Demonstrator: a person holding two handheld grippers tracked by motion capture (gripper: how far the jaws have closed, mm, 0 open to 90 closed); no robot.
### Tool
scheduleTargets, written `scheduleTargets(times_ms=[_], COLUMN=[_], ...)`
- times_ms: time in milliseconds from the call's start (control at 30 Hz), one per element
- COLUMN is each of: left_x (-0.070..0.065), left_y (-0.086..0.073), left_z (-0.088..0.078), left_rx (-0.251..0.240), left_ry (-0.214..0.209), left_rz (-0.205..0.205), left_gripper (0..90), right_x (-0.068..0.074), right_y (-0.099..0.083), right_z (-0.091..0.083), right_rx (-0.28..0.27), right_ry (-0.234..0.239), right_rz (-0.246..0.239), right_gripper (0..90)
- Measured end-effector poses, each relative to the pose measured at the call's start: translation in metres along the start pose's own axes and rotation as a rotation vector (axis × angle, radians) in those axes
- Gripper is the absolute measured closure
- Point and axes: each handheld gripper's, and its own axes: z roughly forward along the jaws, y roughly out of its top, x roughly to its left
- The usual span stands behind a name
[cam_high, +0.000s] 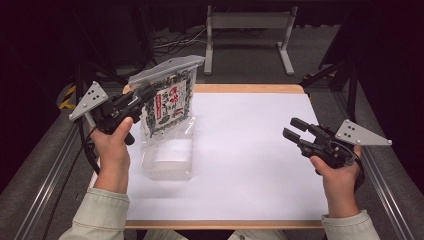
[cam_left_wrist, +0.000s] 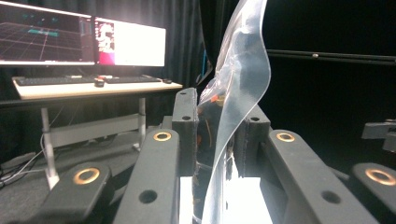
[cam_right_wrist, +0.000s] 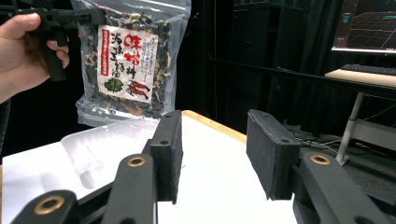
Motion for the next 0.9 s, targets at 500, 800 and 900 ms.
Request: scheduleTargets(times_ms=[500, 800, 900], left_x=[0.002, 0.005, 0.008], left_y=[-0.021, -0.034, -0.04], left_z=[0.006, 0.006, 0.004], left_rx=[-0.016, -0.022, -0.024], left_ry=[0.031, 0.017, 0.018], left_rz=[0.023, -0.025, -0.037], left_gripper=[74.2, 74.2, 74.2], right_x=[0.001, 0.001, 0.001], right_y=[-0.001, -0.003, -0.003], right_z=[0.002, 0.004, 0.005], right_rx=[0.007, 0.023, 0.024], right_ry=[0.013, 0.016, 0.019], right_rz=[0.0, 0.002, 0.0], right_gripper=[56.3, 56.2, 56.2])
